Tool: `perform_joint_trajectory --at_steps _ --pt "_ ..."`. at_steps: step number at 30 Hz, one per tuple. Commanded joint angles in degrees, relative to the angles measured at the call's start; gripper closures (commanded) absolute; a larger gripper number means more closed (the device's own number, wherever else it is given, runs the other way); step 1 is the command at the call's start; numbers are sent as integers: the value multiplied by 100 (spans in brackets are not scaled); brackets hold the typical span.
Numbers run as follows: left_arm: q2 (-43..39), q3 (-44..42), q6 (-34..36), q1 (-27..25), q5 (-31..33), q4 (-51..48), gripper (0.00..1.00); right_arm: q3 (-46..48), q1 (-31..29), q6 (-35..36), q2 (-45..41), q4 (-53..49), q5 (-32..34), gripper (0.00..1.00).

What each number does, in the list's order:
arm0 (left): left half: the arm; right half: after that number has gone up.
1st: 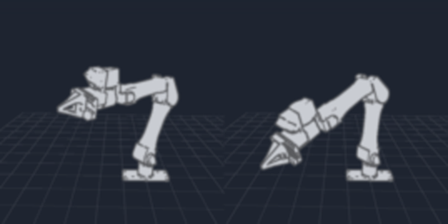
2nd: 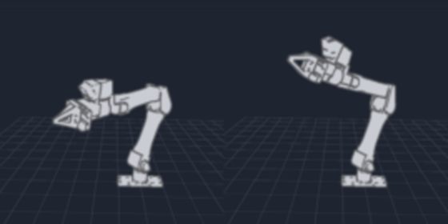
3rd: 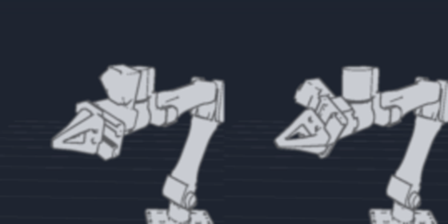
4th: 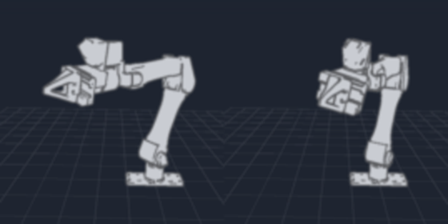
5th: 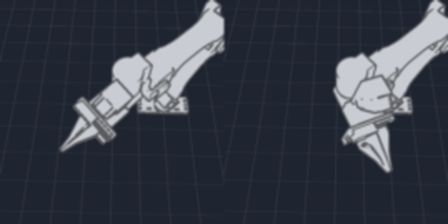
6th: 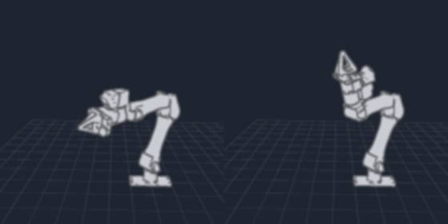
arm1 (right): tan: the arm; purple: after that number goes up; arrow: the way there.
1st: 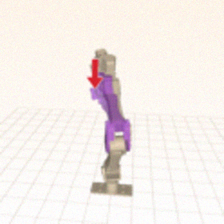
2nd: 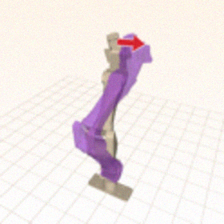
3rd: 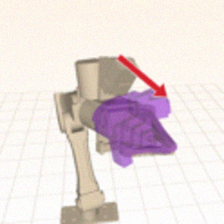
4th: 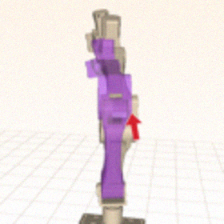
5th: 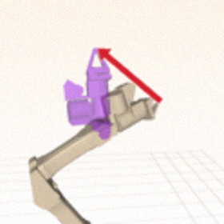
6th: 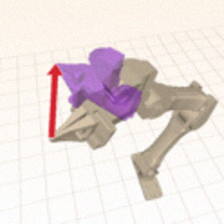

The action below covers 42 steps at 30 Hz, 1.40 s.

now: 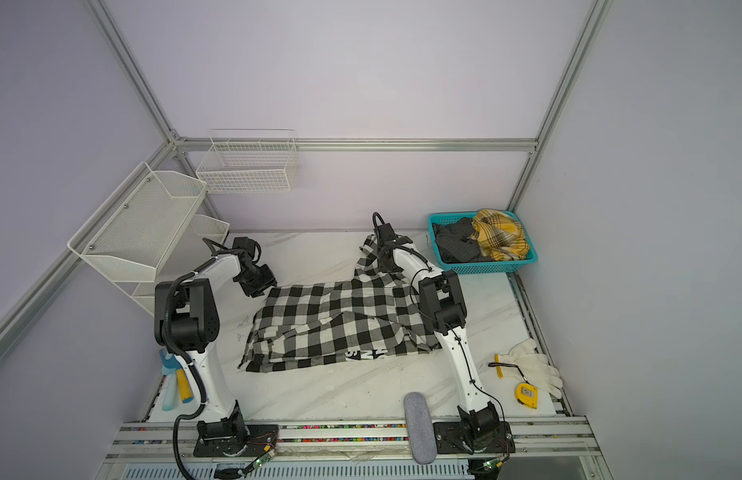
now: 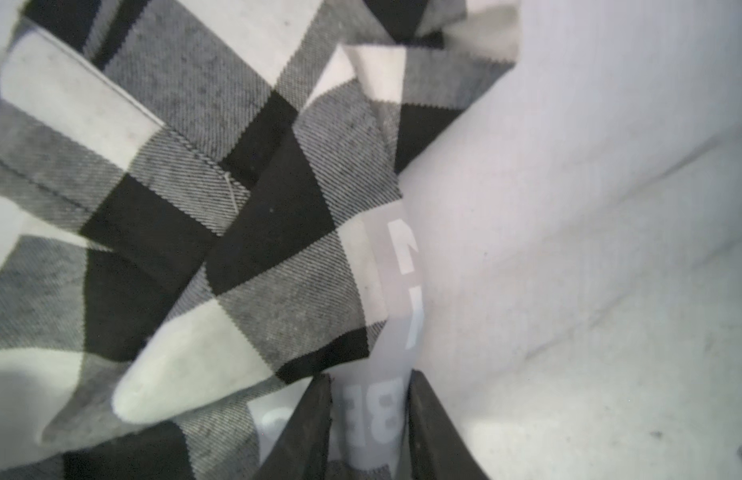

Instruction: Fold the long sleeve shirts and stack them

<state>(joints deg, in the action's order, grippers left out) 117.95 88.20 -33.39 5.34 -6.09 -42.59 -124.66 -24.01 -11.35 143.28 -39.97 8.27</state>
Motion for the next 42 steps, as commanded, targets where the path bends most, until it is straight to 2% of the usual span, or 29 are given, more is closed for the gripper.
perform_joint_trajectory --at_steps 1,8,11,14,15,19,22,25,30,38,42 --pt "143 586 14 22 -149 23 50 -32 5 61 356 -493 -4 77" --pt "458 766 16 -137 30 -100 54 239 6 94 394 -355 -113 91" --pt "518 788 28 -186 9 -99 73 308 -3 93 321 -338 -140 93" --pt "512 842 34 -244 51 -95 98 345 -9 90 151 -256 -152 94" --pt "491 852 27 -253 83 -100 100 345 -14 81 84 -234 -148 95" --pt "215 793 -83 -271 232 -43 100 401 -13 -2 -249 -138 -138 100" --pt "-264 480 -172 -271 383 196 100 866 -17 -166 -813 193 -171 100" --pt "-862 -101 -286 -263 554 487 100 1797 -38 -450 -1618 793 -219 100" --pt "-1948 -1550 -533 -233 571 1553 100 3339 -109 -913 -2825 1688 -368 100" --pt "-2274 -2759 -945 -200 308 1984 100 5038 -196 -1458 -4072 2578 -207 100" --pt "-2912 -3359 -1142 -165 520 2189 100 5596 -207 -1607 -4295 2671 -334 100"
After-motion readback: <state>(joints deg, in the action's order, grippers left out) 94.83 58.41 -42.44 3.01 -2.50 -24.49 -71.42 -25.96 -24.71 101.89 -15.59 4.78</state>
